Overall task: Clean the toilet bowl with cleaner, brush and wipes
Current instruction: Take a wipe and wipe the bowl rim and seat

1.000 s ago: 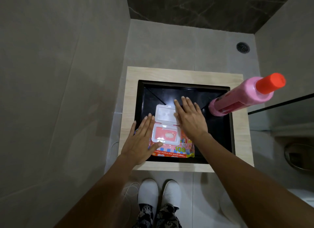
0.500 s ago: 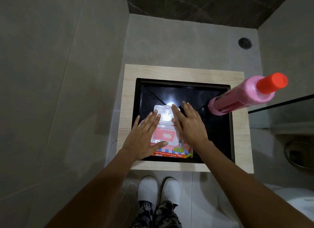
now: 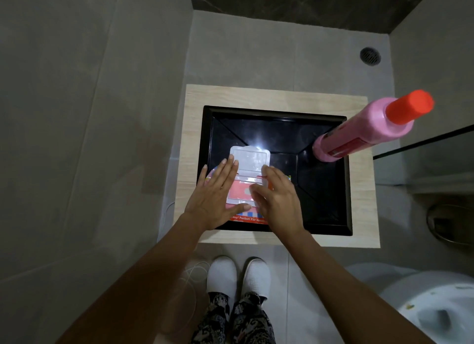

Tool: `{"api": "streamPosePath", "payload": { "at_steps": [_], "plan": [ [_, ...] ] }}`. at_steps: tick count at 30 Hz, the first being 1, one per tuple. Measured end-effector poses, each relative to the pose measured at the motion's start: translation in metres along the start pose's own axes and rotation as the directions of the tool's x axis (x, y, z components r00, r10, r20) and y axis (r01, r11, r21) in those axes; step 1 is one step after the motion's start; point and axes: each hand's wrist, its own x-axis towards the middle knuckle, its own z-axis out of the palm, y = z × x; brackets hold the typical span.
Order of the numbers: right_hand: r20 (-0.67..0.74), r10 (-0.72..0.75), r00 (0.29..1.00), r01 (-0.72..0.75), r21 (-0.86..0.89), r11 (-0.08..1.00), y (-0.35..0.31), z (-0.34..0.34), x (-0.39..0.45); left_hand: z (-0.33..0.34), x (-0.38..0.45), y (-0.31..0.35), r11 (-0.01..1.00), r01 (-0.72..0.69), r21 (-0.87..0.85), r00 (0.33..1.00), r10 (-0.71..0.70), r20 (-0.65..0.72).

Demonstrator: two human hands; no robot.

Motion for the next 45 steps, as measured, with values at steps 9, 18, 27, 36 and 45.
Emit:
{"api": "streamPosePath", "payload": {
  "at_steps": [9,18,27,36,45],
  "plan": [
    [0.08,0.015,0.997,-0.01,-0.069,0.998,0.0,0.005,-0.004,0.0,-0.007,-0.002,1.0,0.012,-0.028,1.0,-0.012,0.007],
    [-0.016,0.06,0.998,-0.061,-0.024,0.998,-0.015,0.01,0.002,-0.001,-0.008,0.001,1.0,0.023,-0.005,1.0,-0.023,0.003],
    [-0.047,0.068,0.997,-0.069,-0.021,0.997,-0.014,0.009,0.001,-0.001,-0.005,0.007,1.0,0.024,-0.01,0.999,-0.024,-0.034],
    [-0.09,0.107,0.99,-0.11,-0.039,0.993,-0.016,-0.007,0.01,-0.007,0.004,0.014,0.996,0.052,0.066,0.998,-0.054,0.022],
    [-0.316,0.136,0.939,-0.143,0.001,0.99,-0.014,-0.033,0.016,-0.01,0.007,0.015,0.993,0.053,0.102,0.997,-0.058,0.047]
  ]
}}
